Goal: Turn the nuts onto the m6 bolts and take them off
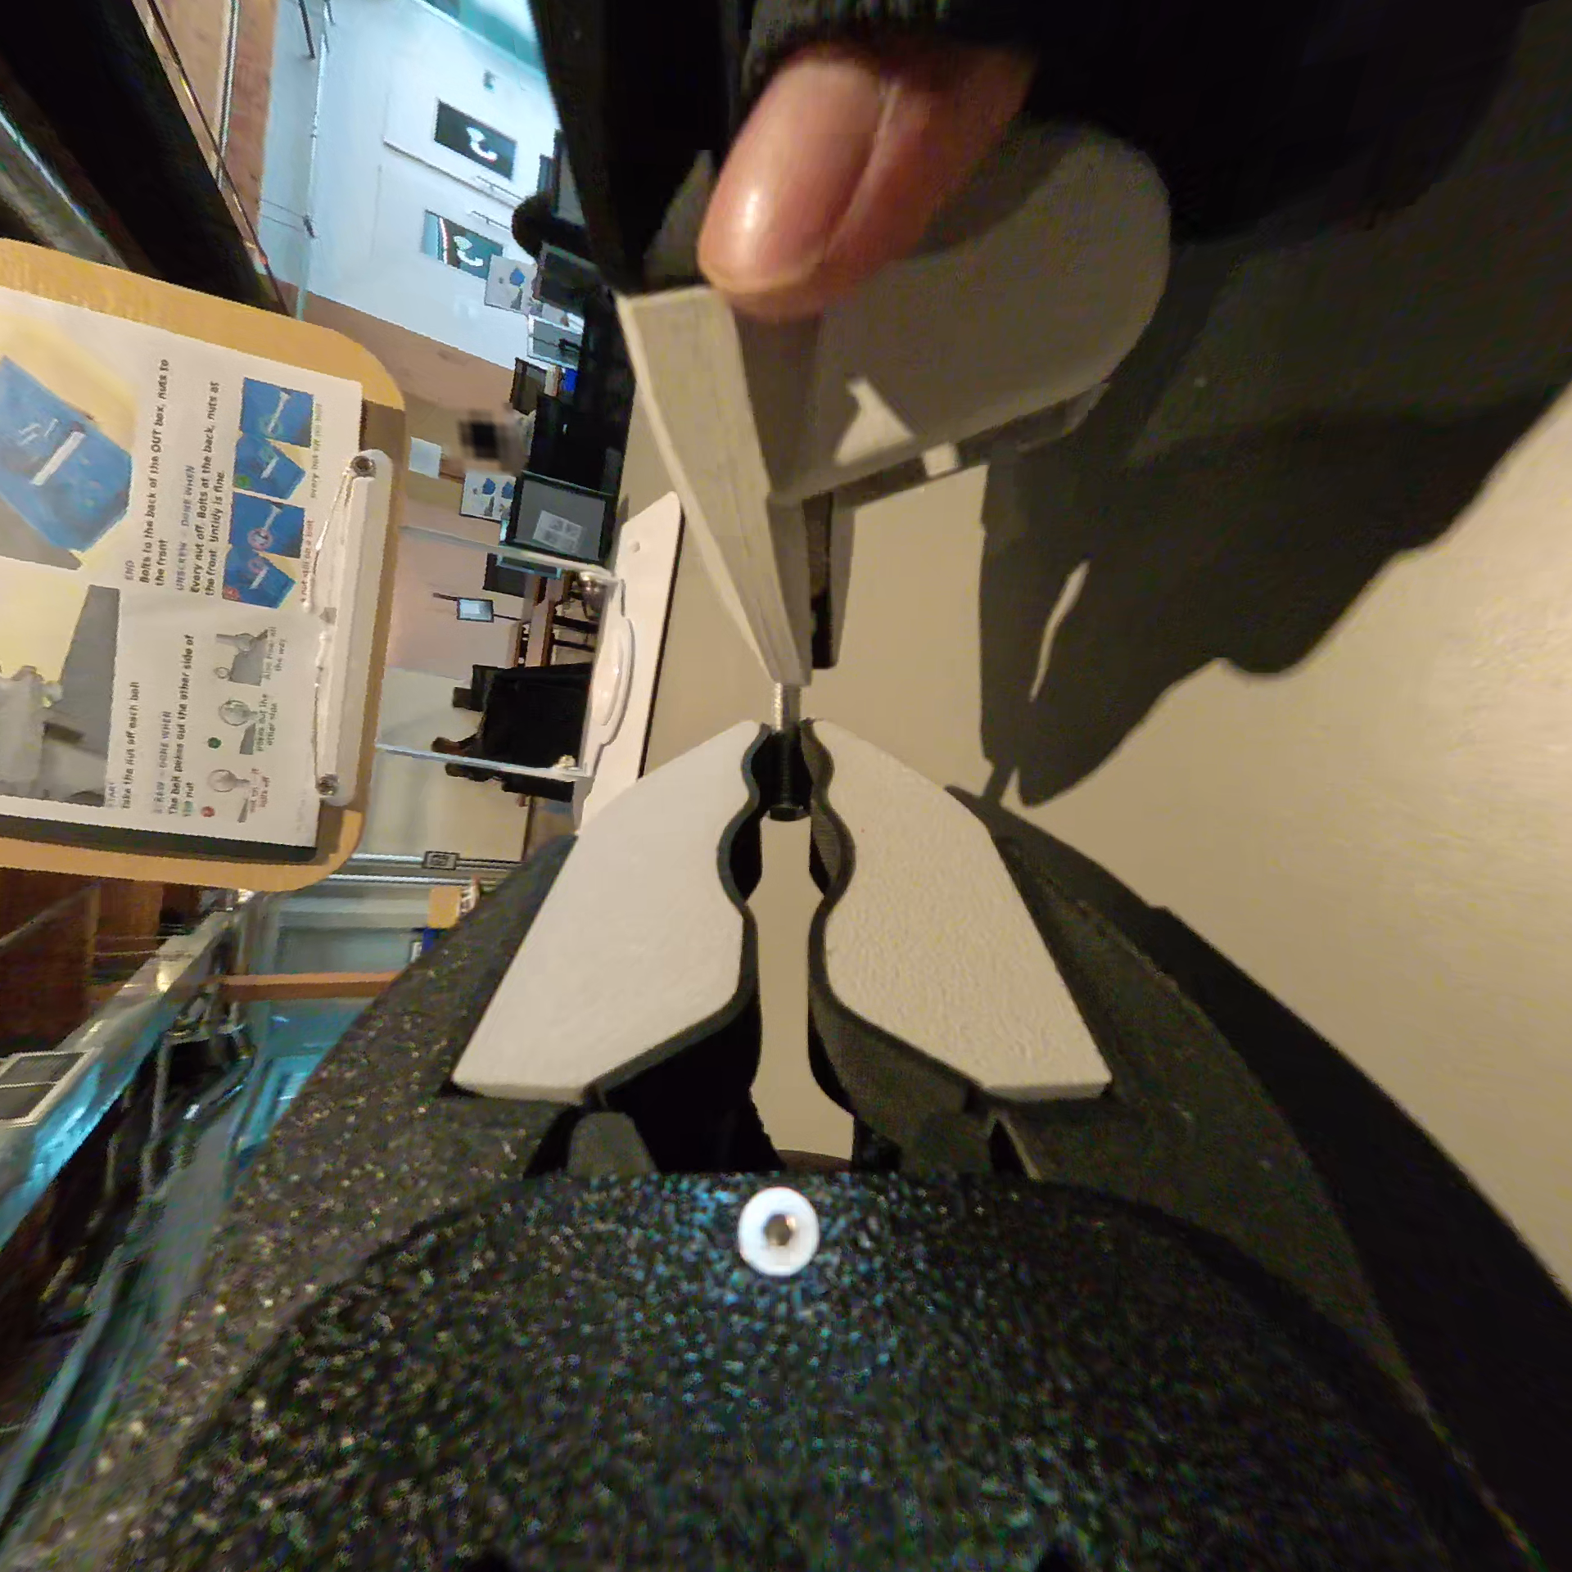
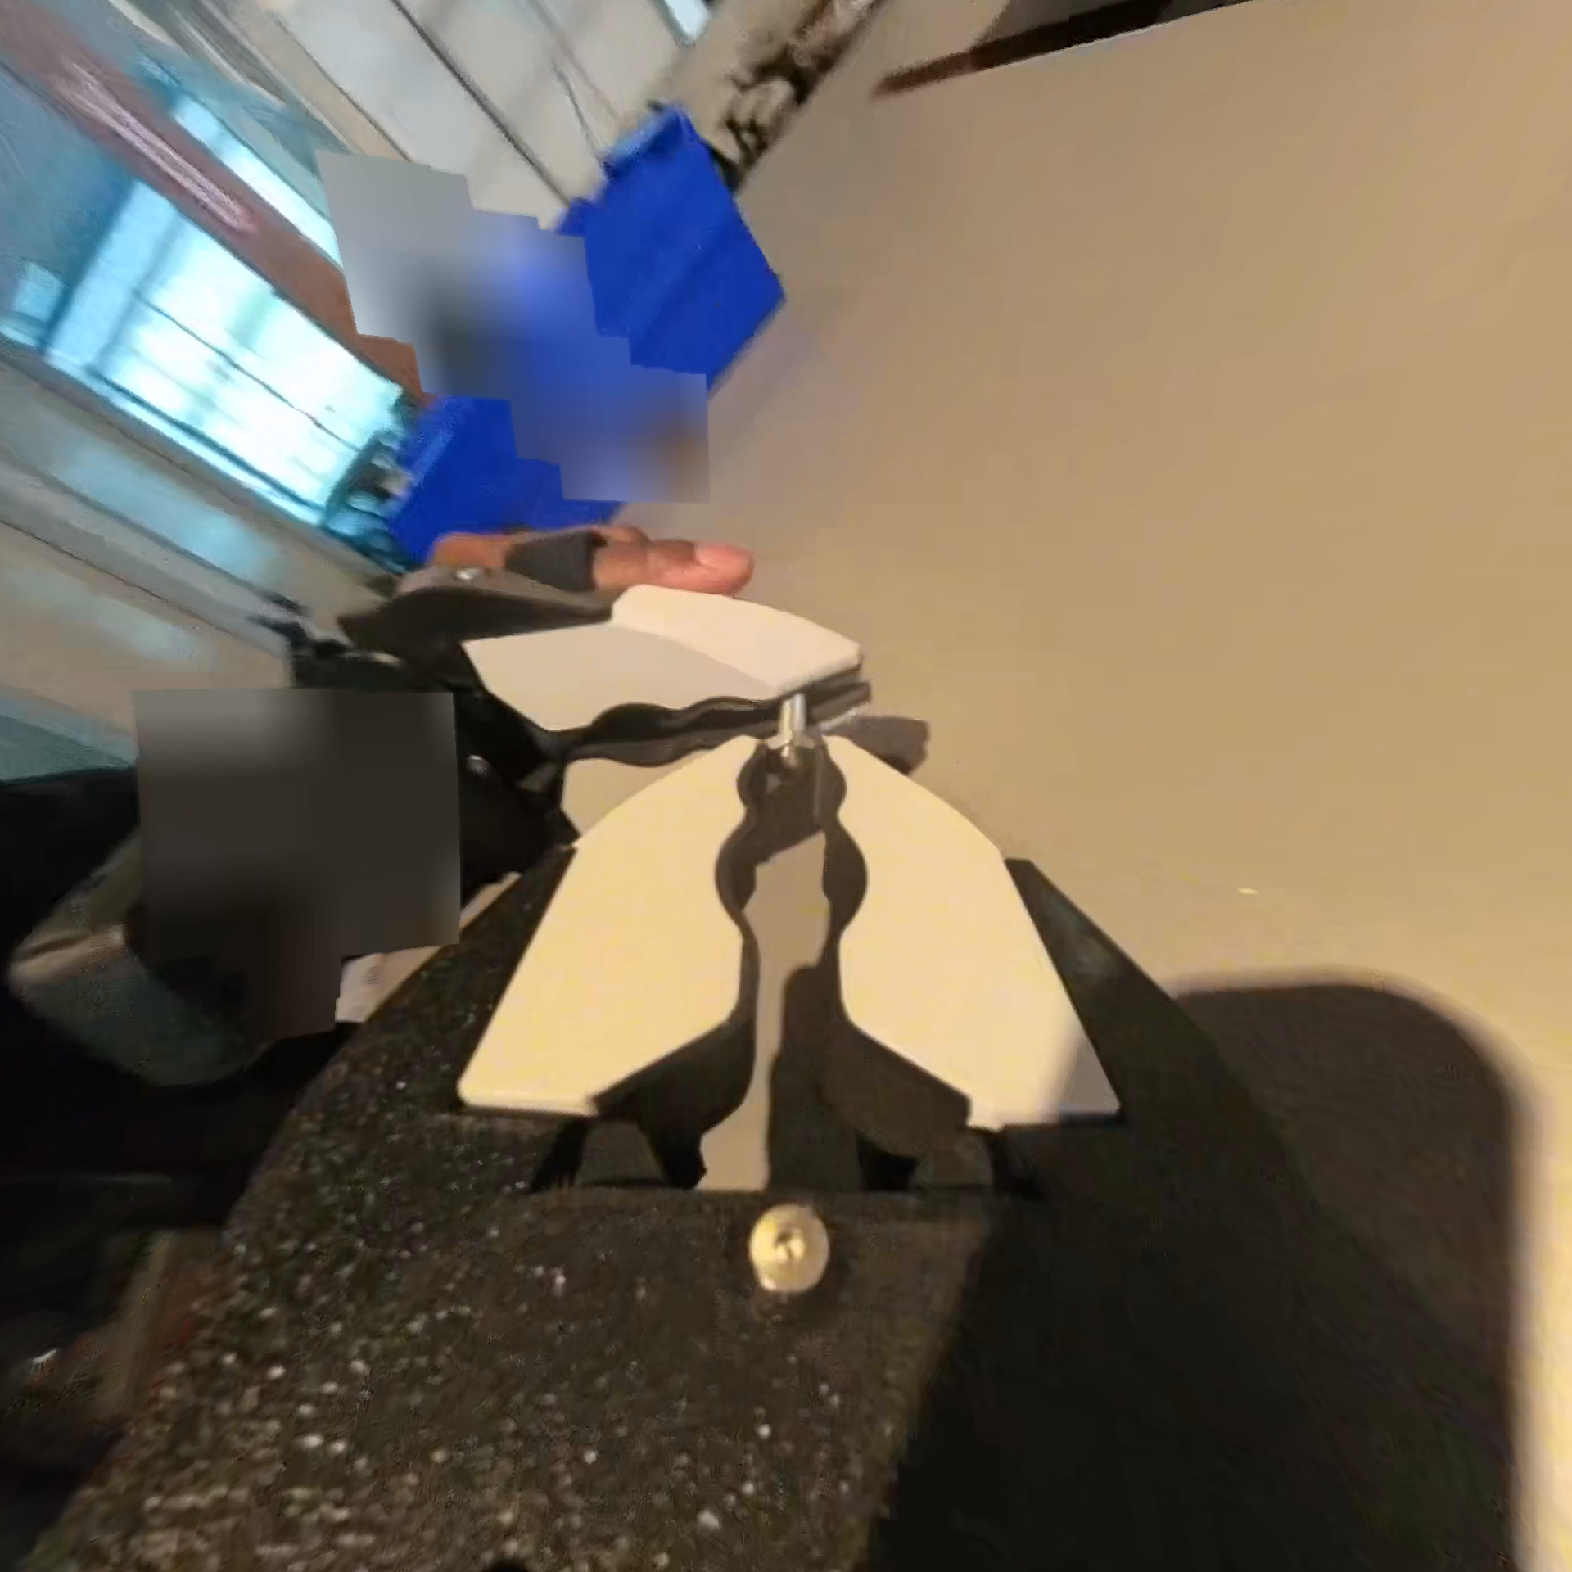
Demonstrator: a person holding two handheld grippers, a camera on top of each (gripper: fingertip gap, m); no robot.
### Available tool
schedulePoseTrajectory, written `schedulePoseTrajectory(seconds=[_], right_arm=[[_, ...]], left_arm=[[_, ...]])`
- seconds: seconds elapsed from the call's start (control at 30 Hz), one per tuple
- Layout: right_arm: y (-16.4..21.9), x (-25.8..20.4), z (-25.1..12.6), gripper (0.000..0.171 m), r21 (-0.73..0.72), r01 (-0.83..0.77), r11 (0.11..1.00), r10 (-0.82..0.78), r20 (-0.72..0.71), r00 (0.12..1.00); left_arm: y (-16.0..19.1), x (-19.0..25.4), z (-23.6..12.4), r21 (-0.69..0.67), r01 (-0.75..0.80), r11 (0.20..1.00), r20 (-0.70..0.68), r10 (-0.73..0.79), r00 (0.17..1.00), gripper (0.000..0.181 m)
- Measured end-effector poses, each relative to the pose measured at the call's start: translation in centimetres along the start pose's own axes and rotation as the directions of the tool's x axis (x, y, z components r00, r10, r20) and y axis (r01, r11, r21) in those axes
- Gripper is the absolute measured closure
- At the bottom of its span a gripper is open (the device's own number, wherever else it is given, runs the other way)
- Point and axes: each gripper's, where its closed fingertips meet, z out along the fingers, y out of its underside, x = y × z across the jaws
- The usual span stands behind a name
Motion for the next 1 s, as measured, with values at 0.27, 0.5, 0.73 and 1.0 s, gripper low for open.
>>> schedulePoseTrajectory(seconds=[0.27,0.5,0.73,1.0], right_arm=[[-0.3,0.3,-1.3,0.139,-0.116,0.517,0.848,-0.528,-0.112,0.842],[0.8,0.7,-0.7,0.148,-0.245,0.661,0.709,-0.702,-0.154,0.695],[0.8,1.2,-0.1,0.161,-0.246,0.541,0.805,-0.589,-0.215,0.779],[0.3,0.0,0.0,0.153,-0.057,0.138,0.989,-0.139,-0.023,0.990]], left_arm=[[-0.2,0.3,0.0,0.023,0.087,0.996,-0.045,-0.086,0.995,0.175],[-0.3,0.6,0.0,0.035,0.096,0.995,-0.070,-0.094,0.993,0.175],[0.0,0.5,0.1,0.011,0.059,0.998,-0.052,-0.058,0.997,0.176],[0.1,0.0,0.1,-0.005,0.071,0.997,-0.034,-0.071,0.997,0.176]])
